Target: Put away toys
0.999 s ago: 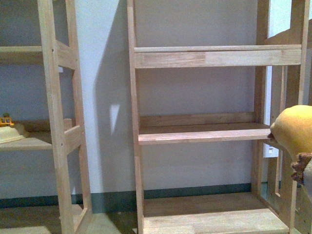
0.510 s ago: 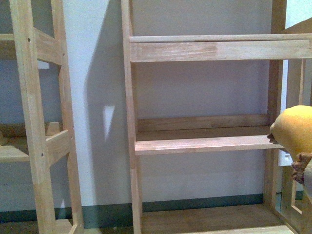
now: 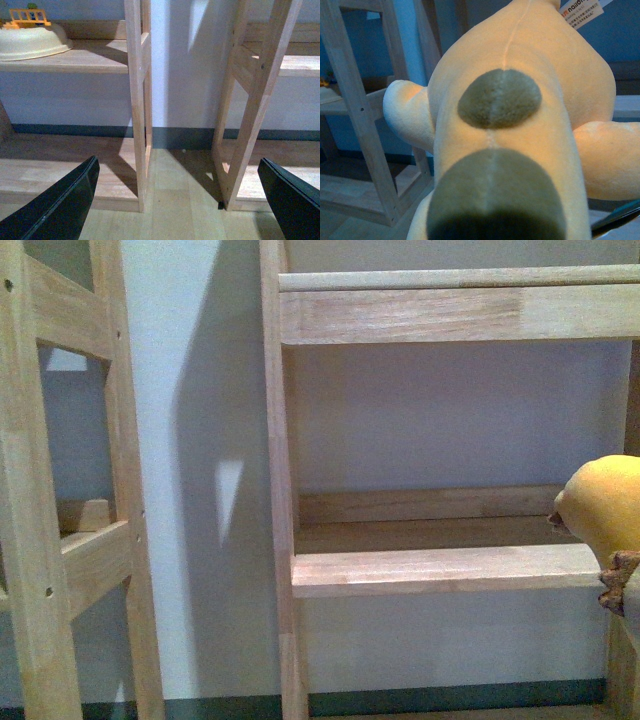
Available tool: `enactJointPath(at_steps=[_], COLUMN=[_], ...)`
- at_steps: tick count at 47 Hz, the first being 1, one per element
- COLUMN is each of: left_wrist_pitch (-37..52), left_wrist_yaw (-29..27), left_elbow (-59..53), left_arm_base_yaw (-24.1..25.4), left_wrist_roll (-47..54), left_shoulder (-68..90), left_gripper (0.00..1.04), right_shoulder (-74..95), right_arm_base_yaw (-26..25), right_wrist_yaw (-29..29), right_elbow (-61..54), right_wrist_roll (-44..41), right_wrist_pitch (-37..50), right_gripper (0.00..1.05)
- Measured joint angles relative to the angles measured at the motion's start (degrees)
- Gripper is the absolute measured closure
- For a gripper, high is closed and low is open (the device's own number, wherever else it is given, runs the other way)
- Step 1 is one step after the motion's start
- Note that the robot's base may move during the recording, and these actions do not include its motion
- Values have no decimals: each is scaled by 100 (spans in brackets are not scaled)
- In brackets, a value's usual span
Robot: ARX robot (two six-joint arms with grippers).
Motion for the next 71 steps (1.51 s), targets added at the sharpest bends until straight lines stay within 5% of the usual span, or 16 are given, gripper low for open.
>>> enactJointPath(at_steps=[71], left_wrist_pitch=[0], left_wrist_yaw=[0], left_elbow=[0], left_arm_base_yaw=[0], left_wrist_roll=[0], left_shoulder=[0], left_gripper=[6], right_shoulder=[20], right_arm_base_yaw=[-26], right_wrist_yaw=[-52], right_elbow=[20], right_wrist_roll=[-20], right_wrist_pitch=[-103], right_gripper=[95])
